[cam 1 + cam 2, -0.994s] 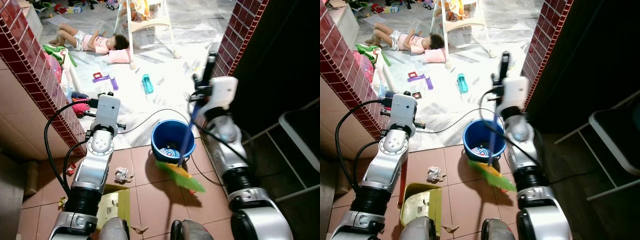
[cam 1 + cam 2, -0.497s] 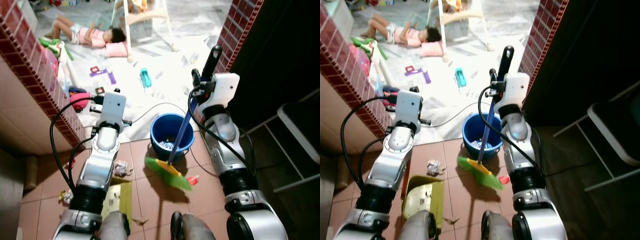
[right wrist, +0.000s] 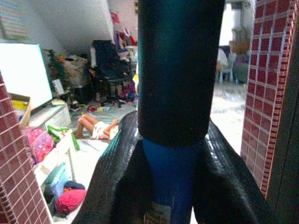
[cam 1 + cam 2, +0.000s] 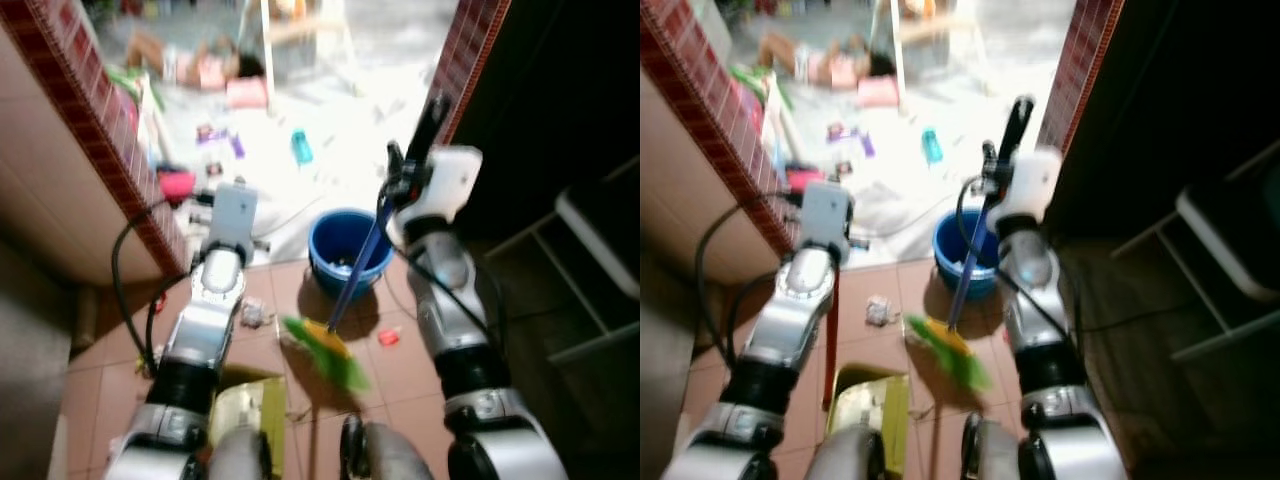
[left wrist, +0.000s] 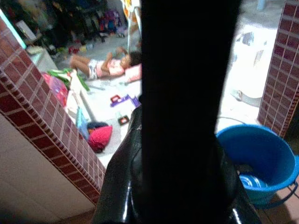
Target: Sweep floor
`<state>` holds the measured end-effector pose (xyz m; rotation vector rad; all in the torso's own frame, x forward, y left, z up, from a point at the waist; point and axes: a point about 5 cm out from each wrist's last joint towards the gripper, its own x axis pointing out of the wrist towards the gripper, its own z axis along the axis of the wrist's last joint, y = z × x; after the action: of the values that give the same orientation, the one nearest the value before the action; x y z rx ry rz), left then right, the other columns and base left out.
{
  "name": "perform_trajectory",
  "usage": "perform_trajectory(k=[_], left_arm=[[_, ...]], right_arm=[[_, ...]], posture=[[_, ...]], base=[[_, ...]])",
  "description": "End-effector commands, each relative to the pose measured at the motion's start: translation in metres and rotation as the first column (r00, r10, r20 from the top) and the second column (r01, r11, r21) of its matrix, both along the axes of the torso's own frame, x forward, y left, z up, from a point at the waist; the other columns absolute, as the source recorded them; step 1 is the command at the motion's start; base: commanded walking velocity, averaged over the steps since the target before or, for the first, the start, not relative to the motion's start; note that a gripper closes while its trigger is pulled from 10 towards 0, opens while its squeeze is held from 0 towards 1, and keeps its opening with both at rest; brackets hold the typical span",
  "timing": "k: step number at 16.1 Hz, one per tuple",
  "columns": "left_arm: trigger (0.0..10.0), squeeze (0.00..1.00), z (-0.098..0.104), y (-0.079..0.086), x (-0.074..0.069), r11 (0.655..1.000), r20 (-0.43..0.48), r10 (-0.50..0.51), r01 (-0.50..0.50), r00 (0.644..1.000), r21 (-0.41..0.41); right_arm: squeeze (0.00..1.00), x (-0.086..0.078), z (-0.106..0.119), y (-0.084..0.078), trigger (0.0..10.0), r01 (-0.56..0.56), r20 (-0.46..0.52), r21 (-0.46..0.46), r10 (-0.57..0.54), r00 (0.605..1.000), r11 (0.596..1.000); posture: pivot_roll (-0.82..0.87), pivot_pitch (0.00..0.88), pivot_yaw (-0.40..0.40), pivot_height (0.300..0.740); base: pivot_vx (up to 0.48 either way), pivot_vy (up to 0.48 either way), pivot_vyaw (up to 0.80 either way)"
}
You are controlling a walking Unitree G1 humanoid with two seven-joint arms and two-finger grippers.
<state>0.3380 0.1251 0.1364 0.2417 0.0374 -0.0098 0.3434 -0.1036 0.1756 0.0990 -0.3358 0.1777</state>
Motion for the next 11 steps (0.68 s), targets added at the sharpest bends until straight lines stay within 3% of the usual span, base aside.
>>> perform_trajectory(k=[1, 6, 7, 10, 11], left_arm=[[10.0, 0.0, -0.003, 0.001, 0.0, 1.0, -0.016, -0.007, 0.007, 1.0, 0.015], [10.0, 0.0, -0.014, 0.013, -0.003, 0.994, -0.045, 0.08, -0.076, 0.996, 0.083], [10.0, 0.0, -0.015, 0.015, -0.003, 0.993, -0.04, 0.097, -0.095, 0.994, 0.066], [10.0, 0.0, 0.01, 0.02, 0.002, 0.989, 0.134, 0.15, -0.149, 0.98, -0.017], [10.0, 0.0, 0.016, 0.024, 0.003, 0.986, 0.174, 0.167, -0.169, 0.971, -0.004]], right_arm=[[0.0, 0.0, 0.01, 0.0, 10.0, 0.003, 0.043, -0.007, -0.002, 0.999, 1.0], [0.0, 0.002, 0.008, 0.007, 10.0, -0.008, 0.023, -0.026, 0.009, 1.0, 1.0], [0.0, 0.002, 0.007, 0.007, 10.0, -0.003, 0.018, -0.038, 0.004, 1.0, 0.999], [0.0, 0.0, 0.003, 0.006, 10.0, 0.006, 0.004, -0.046, -0.006, 1.0, 0.999], [0.0, 0.0, 0.002, 0.006, 10.0, 0.008, 0.0, -0.046, -0.008, 1.0, 0.999]], posture=[[-0.07, 0.098, 0.004, 0.74], [-0.07, 0.09, -0.008, 0.74], [-0.07, 0.091, -0.009, 0.74], [-0.08, 0.098, -0.006, 0.74], [-0.08, 0.099, -0.007, 0.74]], base=[[0.0, 0.0, 0.0], [0.0, 0.0, 0.0], [0.0, 0.0, 0.0], [0.0, 0.0, 0.0], [0.0, 0.0, 0.0]])
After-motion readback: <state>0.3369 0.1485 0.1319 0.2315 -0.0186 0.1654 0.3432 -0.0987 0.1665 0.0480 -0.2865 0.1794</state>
